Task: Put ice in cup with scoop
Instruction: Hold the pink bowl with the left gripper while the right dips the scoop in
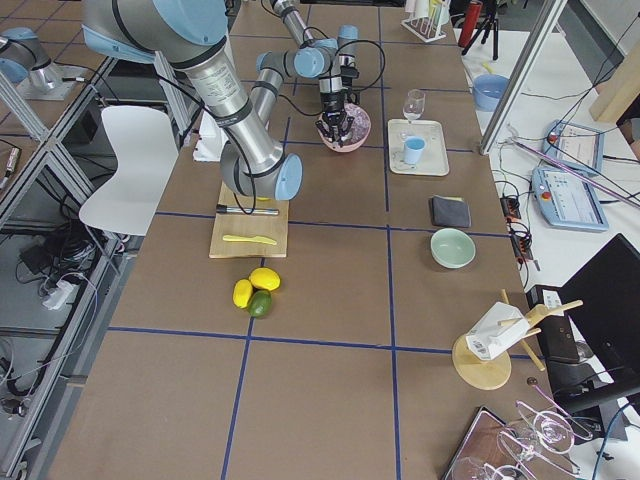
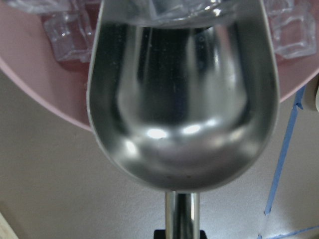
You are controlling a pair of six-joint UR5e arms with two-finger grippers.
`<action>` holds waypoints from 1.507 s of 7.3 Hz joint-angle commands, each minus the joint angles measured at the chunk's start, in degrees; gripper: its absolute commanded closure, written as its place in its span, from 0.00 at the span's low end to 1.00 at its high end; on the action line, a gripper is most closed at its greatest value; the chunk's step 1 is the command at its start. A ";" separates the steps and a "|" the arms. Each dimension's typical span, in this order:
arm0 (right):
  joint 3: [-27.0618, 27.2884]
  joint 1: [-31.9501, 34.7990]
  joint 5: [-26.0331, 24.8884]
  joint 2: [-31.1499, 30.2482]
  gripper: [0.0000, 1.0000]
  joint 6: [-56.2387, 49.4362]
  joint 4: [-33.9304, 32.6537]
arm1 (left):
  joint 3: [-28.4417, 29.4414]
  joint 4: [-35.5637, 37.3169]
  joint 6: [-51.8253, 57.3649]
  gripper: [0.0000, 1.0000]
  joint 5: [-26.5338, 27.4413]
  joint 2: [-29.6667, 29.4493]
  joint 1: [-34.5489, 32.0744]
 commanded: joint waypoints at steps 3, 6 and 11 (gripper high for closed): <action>1.17 0.46 1.33 -4.96 1.00 0.12 12.35 | -0.35 0.00 0.00 0.00 0.09 0.00 -0.40; 1.17 1.34 4.66 -9.10 1.00 0.21 21.70 | -0.53 0.09 0.00 0.00 0.09 0.00 -0.40; 3.18 4.06 9.22 -9.72 1.00 -0.06 23.37 | -0.62 0.09 -0.09 0.00 0.09 -0.09 -0.31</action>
